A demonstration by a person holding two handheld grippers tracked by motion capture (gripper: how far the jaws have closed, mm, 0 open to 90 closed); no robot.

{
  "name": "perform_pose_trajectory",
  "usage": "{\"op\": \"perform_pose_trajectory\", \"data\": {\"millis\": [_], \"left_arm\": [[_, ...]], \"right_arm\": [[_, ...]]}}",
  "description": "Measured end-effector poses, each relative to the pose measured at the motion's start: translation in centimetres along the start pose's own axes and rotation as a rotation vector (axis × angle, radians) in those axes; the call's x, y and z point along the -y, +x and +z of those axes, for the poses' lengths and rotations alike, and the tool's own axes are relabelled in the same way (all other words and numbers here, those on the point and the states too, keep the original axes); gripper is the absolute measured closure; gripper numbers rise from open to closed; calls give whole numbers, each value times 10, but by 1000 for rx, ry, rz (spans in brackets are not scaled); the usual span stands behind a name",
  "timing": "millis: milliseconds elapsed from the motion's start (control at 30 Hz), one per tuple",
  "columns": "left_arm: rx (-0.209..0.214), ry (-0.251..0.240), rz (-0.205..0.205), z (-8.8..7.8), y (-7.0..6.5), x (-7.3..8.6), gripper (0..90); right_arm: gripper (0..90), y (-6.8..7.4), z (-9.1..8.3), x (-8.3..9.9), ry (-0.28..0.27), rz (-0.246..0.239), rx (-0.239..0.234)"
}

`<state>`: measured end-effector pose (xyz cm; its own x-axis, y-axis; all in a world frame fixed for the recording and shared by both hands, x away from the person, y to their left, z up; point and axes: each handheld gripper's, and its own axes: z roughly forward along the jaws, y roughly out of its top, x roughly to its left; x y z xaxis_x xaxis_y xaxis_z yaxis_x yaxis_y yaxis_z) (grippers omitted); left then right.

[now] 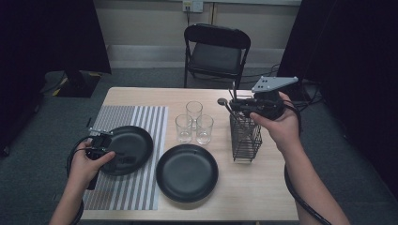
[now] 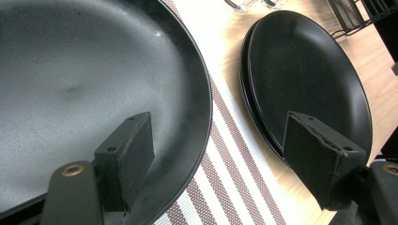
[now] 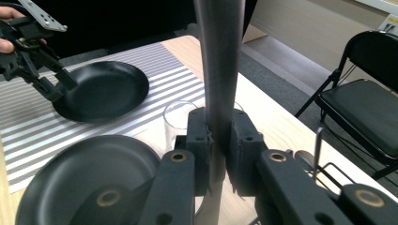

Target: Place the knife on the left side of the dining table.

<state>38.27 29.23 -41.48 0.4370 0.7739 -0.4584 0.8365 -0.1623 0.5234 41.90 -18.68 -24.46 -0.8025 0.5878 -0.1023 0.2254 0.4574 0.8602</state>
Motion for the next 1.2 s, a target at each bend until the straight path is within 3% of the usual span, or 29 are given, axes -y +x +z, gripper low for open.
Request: {"op": "perform_pose_trajectory", "data": {"millis": [533, 1200], "left_arm": [[5, 2, 11, 0, -3, -1, 248], [0, 13, 29, 1, -8, -3, 251]], "right_arm": [[809, 15, 9, 3, -15, 9, -50], [810, 28, 25, 38, 14, 31, -64]]}}
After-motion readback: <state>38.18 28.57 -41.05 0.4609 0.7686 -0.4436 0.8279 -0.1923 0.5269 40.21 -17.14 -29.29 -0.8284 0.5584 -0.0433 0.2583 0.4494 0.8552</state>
